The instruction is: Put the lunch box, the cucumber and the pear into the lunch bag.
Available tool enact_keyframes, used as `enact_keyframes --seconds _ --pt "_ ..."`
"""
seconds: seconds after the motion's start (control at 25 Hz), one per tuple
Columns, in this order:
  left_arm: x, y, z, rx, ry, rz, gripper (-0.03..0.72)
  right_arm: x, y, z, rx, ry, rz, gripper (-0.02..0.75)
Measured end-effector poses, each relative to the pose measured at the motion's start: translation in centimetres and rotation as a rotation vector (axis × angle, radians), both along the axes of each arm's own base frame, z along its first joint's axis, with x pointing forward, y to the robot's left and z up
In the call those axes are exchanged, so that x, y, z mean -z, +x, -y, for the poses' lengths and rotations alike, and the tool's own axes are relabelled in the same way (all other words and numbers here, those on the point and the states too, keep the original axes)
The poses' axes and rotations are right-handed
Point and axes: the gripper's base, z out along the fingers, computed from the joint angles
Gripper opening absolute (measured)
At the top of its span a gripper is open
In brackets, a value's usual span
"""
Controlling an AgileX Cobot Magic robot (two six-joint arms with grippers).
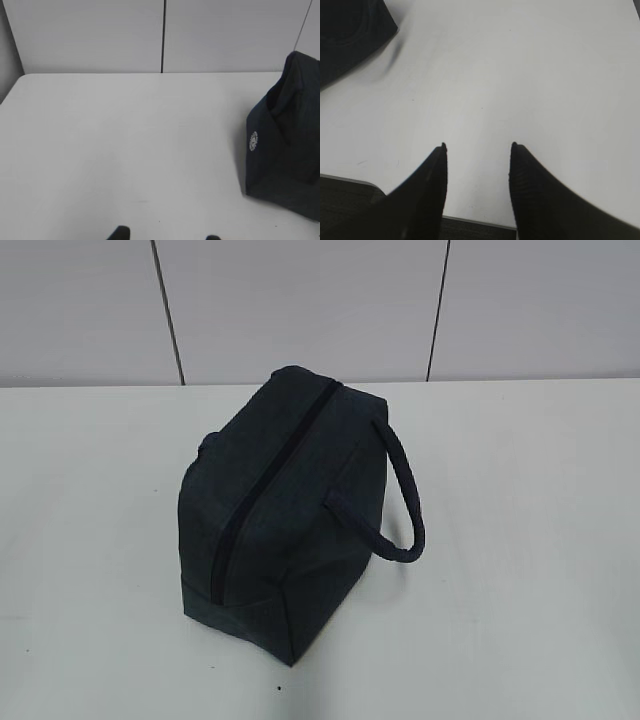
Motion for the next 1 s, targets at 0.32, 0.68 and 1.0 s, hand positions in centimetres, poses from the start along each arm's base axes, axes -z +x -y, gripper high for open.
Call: enact_keyframes --seconds 0.32,0.68,1.0 --pt "0.0 0.01 0.14 -0.114 0.0 0.0 0.269 0.0 0.0 -0.01 0.007 0.0 0.0 0.332" --pt "0.0 0.01 0.15 -0.118 0.0 0.0 0.257 0.0 0.0 -0.07 0.056 0.0 0.0 0.332" --pt "0.0 0.01 0.15 -0.118 0.0 0.0 0.241 -0.02 0.01 -0.07 0.056 0.0 0.003 0.332"
